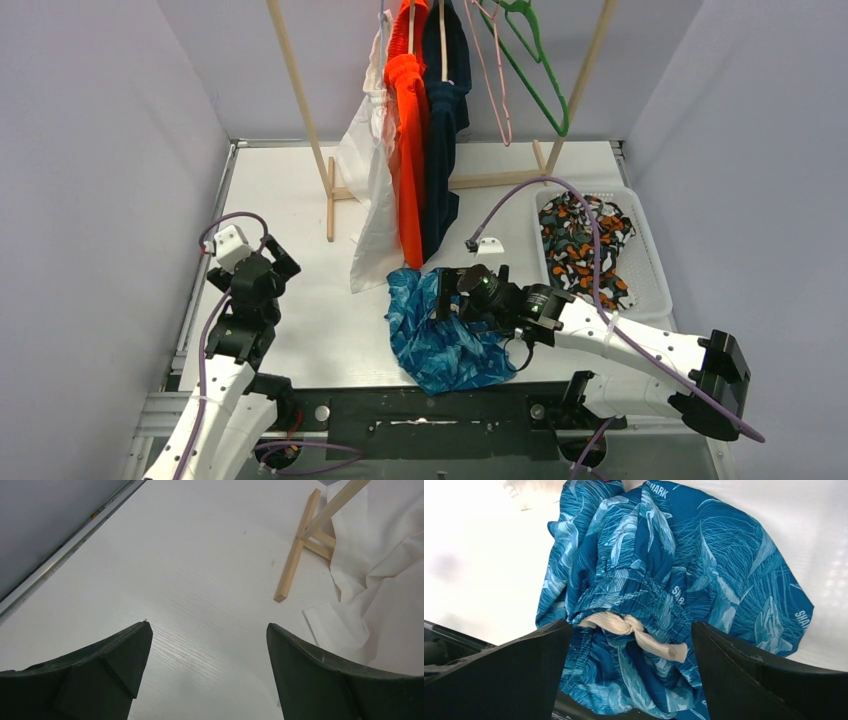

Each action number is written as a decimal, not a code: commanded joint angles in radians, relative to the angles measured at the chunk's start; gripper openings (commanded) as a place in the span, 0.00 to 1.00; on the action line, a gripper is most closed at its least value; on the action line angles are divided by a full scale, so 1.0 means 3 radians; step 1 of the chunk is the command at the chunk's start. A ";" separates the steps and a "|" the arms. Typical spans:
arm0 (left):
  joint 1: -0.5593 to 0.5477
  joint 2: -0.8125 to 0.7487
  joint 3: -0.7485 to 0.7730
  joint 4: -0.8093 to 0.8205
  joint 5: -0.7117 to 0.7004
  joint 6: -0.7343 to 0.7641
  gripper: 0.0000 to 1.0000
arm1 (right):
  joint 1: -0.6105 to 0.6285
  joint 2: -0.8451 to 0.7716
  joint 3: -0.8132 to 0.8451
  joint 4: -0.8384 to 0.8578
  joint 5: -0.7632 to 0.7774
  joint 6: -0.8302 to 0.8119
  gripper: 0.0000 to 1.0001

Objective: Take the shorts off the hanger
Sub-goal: Pick up the shorts at the center of the board.

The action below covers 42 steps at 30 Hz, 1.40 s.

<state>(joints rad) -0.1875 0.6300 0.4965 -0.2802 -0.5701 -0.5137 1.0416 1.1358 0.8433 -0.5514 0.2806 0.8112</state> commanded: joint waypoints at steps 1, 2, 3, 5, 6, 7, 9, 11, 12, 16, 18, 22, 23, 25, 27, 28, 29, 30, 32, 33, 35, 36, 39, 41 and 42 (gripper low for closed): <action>0.0017 -0.0035 0.0053 0.0182 0.0054 -0.0006 0.85 | -0.0008 0.0050 0.0106 0.0034 0.0050 0.0468 0.96; 0.0018 -0.0040 0.0054 0.0184 0.0054 -0.0006 0.85 | -0.0008 0.0101 0.0104 0.0064 0.0025 0.0497 0.97; 0.0024 -0.0043 0.0049 0.0182 0.0052 -0.0006 0.85 | -0.0014 0.0184 0.0117 0.0074 -0.0005 0.0512 0.98; 0.0026 -0.0052 0.0045 0.0188 0.0054 -0.0006 0.85 | -0.0012 0.0412 0.0226 -0.0051 -0.0001 0.0586 1.00; 0.0022 -0.0045 0.0043 0.0191 0.0054 -0.0003 0.85 | -0.0009 0.0554 0.0306 -0.0175 0.0040 0.0665 1.00; 0.0022 -0.0045 0.0043 0.0192 0.0052 -0.0004 0.85 | -0.0009 0.0697 0.0385 -0.0295 0.0068 0.0712 1.00; 0.0025 -0.0042 0.0044 0.0193 0.0056 -0.0001 0.85 | 0.0012 0.1028 0.0517 -0.0408 0.0114 0.0728 0.98; 0.0027 -0.0044 0.0047 0.0193 0.0057 -0.0001 0.85 | 0.0023 0.1294 0.0559 -0.0406 0.0141 0.0758 0.98; 0.0027 -0.0040 0.0047 0.0193 0.0056 0.0002 0.85 | 0.0021 0.1425 0.0578 -0.0411 0.0135 0.0749 0.98; 0.0032 -0.0033 0.0043 0.0197 0.0052 0.0004 0.85 | 0.0039 0.2028 0.0674 -0.0755 0.0295 0.0844 0.98; 0.0037 -0.0021 0.0045 0.0198 0.0054 0.0006 0.85 | 0.0091 0.2250 0.0701 -0.0869 0.0386 0.0780 1.00; 0.0052 -0.0018 0.0043 0.0203 0.0060 0.0007 0.85 | 0.0146 0.2412 0.0673 -0.0860 0.0484 0.0651 0.72; 0.0052 -0.0019 0.0045 0.0203 0.0060 0.0004 0.85 | 0.0148 0.2386 0.0649 -0.0793 0.0478 0.0616 0.65; 0.0055 -0.0019 0.0043 0.0203 0.0060 0.0004 0.85 | 0.0151 0.2257 0.0585 -0.0637 0.0463 0.0543 0.50; 0.0057 -0.0007 0.0043 0.0208 0.0069 0.0004 0.85 | 0.0152 0.2070 0.0518 -0.0476 0.0465 0.0483 0.29; 0.0057 -0.0004 0.0043 0.0212 0.0074 0.0004 0.85 | 0.0147 0.1972 0.0483 -0.0400 0.0479 0.0458 0.19; 0.0060 0.0000 0.0043 0.0213 0.0077 0.0005 0.85 | 0.0142 0.1876 0.0459 -0.0334 0.0499 0.0430 0.14; 0.0062 0.0001 0.0043 0.0217 0.0080 0.0004 0.85 | 0.0142 0.1776 0.0437 -0.0284 0.0531 0.0411 0.12; 0.0067 0.0004 0.0043 0.0218 0.0090 0.0004 0.85 | 0.0141 0.1538 0.0417 -0.0240 0.0623 0.0403 0.08; 0.0068 -0.0001 0.0040 0.0218 0.0094 0.0004 0.85 | 0.0135 0.1445 0.0409 -0.0237 0.0655 0.0407 0.06; 0.0068 -0.0004 0.0038 0.0223 0.0098 0.0004 0.85 | 0.0117 0.1241 0.0367 -0.0243 0.0715 0.0433 0.04; 0.0072 -0.0004 0.0038 0.0227 0.0101 0.0004 0.85 | 0.0112 0.1138 0.0339 -0.0253 0.0749 0.0456 0.03; 0.0077 0.0008 0.0033 0.0240 0.0124 0.0009 0.85 | 0.0105 0.0770 0.0229 -0.0238 0.0893 0.0512 0.01; 0.0082 0.0011 0.0038 0.0239 0.0125 0.0013 0.85 | 0.0090 0.0517 0.0113 -0.0168 0.0931 0.0508 0.03; 0.0085 0.0010 0.0038 0.0239 0.0127 0.0010 0.85 | 0.0055 0.0402 0.0049 -0.0142 0.0909 0.0517 0.08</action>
<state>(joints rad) -0.1726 0.6331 0.4961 -0.2726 -0.5583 -0.5133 1.0786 1.3949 0.9024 -0.6415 0.4648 0.9497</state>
